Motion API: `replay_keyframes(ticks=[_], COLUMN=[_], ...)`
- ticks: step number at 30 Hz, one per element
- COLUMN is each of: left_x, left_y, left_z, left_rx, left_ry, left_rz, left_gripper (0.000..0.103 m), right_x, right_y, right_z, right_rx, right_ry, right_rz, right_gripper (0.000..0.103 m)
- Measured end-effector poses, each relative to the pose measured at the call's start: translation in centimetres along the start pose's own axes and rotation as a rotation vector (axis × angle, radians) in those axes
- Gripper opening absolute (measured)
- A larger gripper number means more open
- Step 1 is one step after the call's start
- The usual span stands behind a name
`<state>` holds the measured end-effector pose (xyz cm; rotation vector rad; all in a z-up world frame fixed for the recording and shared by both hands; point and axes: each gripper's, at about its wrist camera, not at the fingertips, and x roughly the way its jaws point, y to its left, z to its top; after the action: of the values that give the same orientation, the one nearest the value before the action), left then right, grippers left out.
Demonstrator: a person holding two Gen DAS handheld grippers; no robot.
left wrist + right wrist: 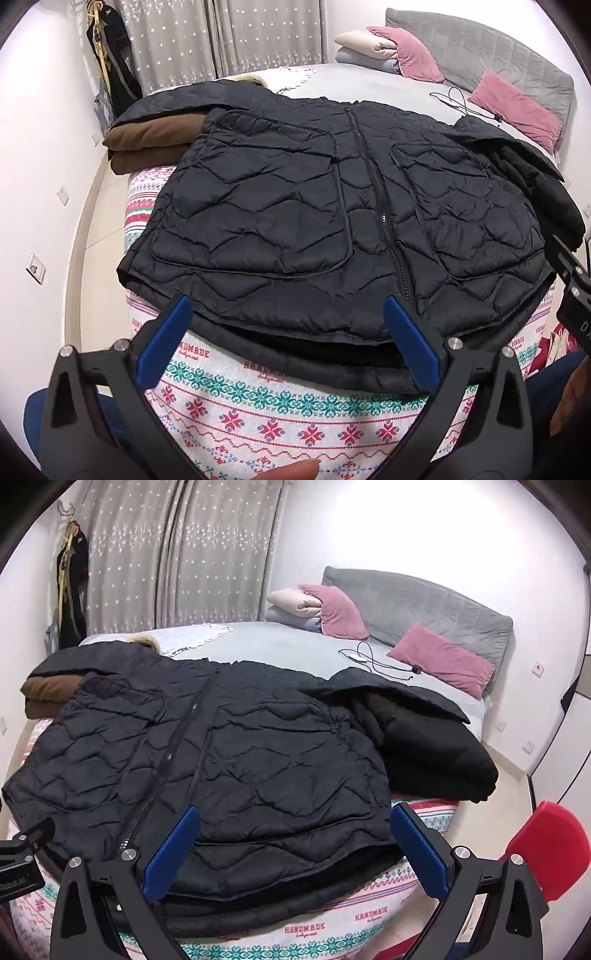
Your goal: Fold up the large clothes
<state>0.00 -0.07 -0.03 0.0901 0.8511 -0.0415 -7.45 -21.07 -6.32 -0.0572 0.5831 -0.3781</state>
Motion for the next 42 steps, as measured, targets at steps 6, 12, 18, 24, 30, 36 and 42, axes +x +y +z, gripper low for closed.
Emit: replay_keyframes(ticks=[6,12,18,24,30,36,42], left_x=[0.08,0.05,0.57,0.38,0.47,0.51,0.38], left_y=[-0.25,-0.63,-0.64,-0.68,-0.18,-0.09,-0.09], left_z=[0.03,-0.28,-0.46,-0.72,-0.54,-0.51,-0.52], left_rx=[0.006,0.004,0.003,-0.009,-0.037,-0.049,-0.043], left_ry=[0.004,0.005,0.003,-0.008,-0.002,-0.011,-0.017], left_rz=[-0.003,-0.002,-0.014,-0.006,-0.031,-0.05,-0.065], left_gripper=[0.103,0.103,0.103,0.103,0.103,0.103,0.103], right_x=[0.31,0.47,0.4,0.56,0.79,0.92,1.01], right_y=[-0.29,-0.34,-0.51,-0.41,-0.11,-0.12,-0.05], right_z=[-0.03,-0.24,-0.4,-0.43,-0.43,-0.36,-0.36], right_rx=[0.006,-0.001,0.002,0.004,-0.003,-0.004,-0.01], right_ry=[0.009,0.016,0.013,0.02,0.025,0.027,0.031], right_rz=[-0.001,0.005,0.013,0.019,0.017,0.017,0.009], right_gripper=[0.103,0.103,0.103,0.103,0.103,0.103,0.103])
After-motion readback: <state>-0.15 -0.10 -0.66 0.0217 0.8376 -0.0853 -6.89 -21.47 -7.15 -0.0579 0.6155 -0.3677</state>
